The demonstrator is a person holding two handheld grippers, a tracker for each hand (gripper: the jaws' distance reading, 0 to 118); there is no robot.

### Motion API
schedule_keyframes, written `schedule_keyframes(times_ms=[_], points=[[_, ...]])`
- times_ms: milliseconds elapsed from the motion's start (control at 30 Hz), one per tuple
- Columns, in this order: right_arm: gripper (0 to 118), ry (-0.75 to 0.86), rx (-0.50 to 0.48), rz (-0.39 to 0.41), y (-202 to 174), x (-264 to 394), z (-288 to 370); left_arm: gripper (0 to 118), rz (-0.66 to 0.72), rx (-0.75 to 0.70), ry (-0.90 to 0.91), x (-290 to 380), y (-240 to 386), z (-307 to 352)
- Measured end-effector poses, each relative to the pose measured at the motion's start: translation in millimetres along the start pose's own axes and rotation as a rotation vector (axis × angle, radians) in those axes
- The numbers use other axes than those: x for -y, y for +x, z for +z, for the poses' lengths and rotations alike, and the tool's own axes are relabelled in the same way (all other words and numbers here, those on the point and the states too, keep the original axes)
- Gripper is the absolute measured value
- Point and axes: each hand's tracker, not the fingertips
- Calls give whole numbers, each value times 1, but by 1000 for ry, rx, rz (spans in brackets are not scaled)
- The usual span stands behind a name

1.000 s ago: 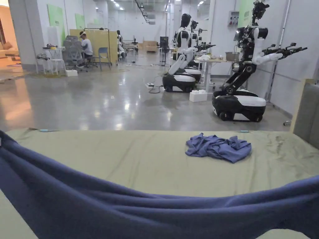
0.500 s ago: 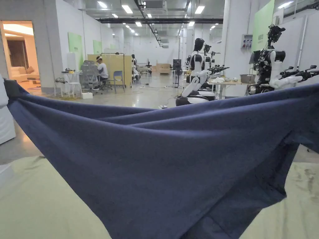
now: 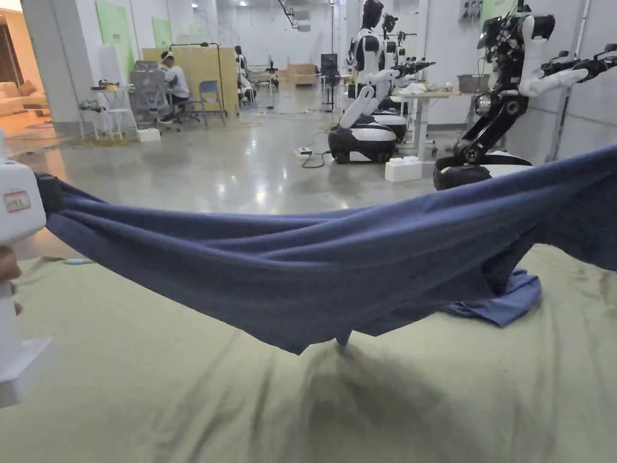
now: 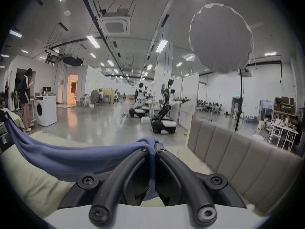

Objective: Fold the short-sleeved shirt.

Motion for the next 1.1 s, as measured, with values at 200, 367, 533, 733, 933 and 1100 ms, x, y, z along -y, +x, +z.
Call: schedule_keyframes(times_ms=[200,367,533,733,933,1100], points=[[5,-108,-43,-37,5,111,46,3,-140,44,-62,101,25,48],[5,-145,-86,-38,4,165,132,3,-196,105,-93,154,17,127],[5,-169,-139,-20,17,188,220,3,-215,142,-150,178,-17,201],[5,-175,-144,-38,40,195,309,3,-164,101,-177,199,-67,276],[5,-333,-155,44,32,237,345,3,-110,90,-327,253,-95,297],[27,-489,-103,130,28,280,334,70,-187,22,-501,299,-107,281]])
